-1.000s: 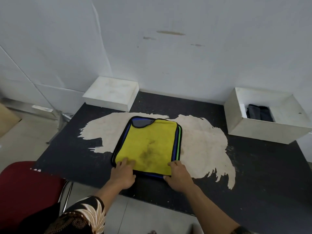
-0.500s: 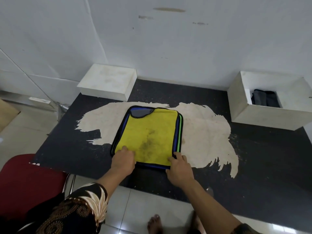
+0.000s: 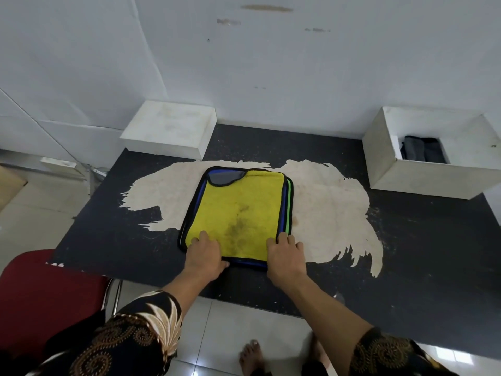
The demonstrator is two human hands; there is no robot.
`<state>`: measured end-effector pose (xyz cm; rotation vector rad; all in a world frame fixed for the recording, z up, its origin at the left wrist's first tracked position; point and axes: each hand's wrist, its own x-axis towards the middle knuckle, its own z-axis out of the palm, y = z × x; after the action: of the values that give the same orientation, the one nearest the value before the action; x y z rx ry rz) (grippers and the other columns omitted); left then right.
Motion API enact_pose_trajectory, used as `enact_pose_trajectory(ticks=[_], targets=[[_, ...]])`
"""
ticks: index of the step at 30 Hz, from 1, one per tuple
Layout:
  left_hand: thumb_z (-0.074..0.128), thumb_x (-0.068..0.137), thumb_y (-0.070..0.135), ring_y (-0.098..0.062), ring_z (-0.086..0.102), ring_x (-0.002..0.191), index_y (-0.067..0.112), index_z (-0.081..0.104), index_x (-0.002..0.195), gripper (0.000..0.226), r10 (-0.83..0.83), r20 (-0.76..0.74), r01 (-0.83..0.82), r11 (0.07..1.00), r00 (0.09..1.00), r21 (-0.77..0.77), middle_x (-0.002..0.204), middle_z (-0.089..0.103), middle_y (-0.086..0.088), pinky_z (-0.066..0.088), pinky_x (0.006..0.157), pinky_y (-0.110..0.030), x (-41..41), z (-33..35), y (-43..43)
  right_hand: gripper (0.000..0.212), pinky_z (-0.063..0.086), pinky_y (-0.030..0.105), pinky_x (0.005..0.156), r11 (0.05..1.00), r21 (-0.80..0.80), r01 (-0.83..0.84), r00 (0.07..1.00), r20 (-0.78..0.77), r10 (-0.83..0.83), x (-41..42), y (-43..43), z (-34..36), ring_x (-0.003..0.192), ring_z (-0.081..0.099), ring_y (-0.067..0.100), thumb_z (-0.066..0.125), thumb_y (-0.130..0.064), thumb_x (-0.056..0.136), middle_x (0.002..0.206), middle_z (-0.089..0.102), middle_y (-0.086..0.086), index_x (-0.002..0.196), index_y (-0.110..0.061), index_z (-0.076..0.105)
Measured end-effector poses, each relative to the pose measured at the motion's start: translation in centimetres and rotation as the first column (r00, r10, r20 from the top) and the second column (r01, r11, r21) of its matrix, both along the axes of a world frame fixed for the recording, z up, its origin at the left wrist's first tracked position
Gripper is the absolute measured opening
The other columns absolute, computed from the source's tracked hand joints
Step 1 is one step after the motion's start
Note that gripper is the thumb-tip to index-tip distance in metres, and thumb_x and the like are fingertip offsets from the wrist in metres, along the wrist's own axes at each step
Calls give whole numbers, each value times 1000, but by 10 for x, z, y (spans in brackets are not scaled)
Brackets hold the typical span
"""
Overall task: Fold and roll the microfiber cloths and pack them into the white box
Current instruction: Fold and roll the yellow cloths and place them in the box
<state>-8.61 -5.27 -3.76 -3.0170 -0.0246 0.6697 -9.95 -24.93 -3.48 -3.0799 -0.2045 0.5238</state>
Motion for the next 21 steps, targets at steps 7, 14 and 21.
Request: enact_pose_trajectory(ticks=[7, 14, 21], targets=[[62, 81, 66, -30, 46, 108, 15, 64, 116, 62, 34, 6, -34, 999, 999, -39, 121, 41, -9, 46, 88, -39, -1, -1, 0, 25, 37, 41, 91, 1000, -7, -25, 996, 90, 25, -10, 4, 0, 111, 43, 29, 60, -21, 90, 124, 45, 10, 115, -14, 60], [70, 78, 57, -27, 42, 123, 22, 52, 127, 63, 56, 224, -23, 989, 973, -147, 136, 40, -5, 34, 104, -41, -3, 2, -11, 16, 36, 33, 65, 946, 296, 135, 973, 141, -183, 3, 2, 8, 82, 56, 27, 47, -18, 99, 117, 49, 9, 113, -11, 51], [68, 83, 22, -23, 51, 104, 23, 66, 108, 25, 219, 318, -200, 976, 922, -92, 112, 53, -3, 40, 93, -38, 9, 13, 22, 6, 35, 36, 65, 795, 565, 219, 932, 120, -342, 23, -3, 24, 75, 46, 22, 45, -19, 101, 101, 52, 4, 99, -14, 49]])
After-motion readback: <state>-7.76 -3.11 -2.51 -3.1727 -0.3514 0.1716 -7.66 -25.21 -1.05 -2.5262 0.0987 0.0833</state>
